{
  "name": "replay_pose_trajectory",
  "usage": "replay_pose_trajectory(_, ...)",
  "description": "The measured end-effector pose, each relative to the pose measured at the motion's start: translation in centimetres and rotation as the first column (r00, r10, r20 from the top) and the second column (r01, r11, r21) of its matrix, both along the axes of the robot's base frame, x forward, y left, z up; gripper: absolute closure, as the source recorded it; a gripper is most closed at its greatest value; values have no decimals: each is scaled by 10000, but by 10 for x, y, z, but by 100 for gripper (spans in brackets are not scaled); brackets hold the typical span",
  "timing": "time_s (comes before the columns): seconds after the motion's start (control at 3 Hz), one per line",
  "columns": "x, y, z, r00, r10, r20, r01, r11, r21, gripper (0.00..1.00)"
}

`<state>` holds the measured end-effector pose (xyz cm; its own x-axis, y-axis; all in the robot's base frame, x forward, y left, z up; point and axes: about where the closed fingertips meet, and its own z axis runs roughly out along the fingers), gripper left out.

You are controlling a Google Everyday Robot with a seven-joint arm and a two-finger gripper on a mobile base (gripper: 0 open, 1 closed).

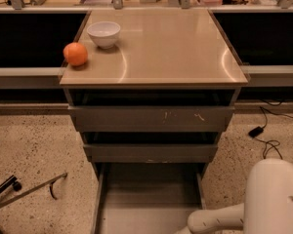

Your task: Open bottom drawer

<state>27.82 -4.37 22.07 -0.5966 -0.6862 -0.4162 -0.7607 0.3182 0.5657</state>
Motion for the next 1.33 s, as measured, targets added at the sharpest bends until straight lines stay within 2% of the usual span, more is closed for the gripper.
replay_pose_trajectory(0.67, -17, -1, 0, 9998, 66, -164, -63, 9997, 228, 0)
replay_pose_trajectory(1.33, -15, -1, 2, 9997, 68, -238, -63, 9998, 204, 0)
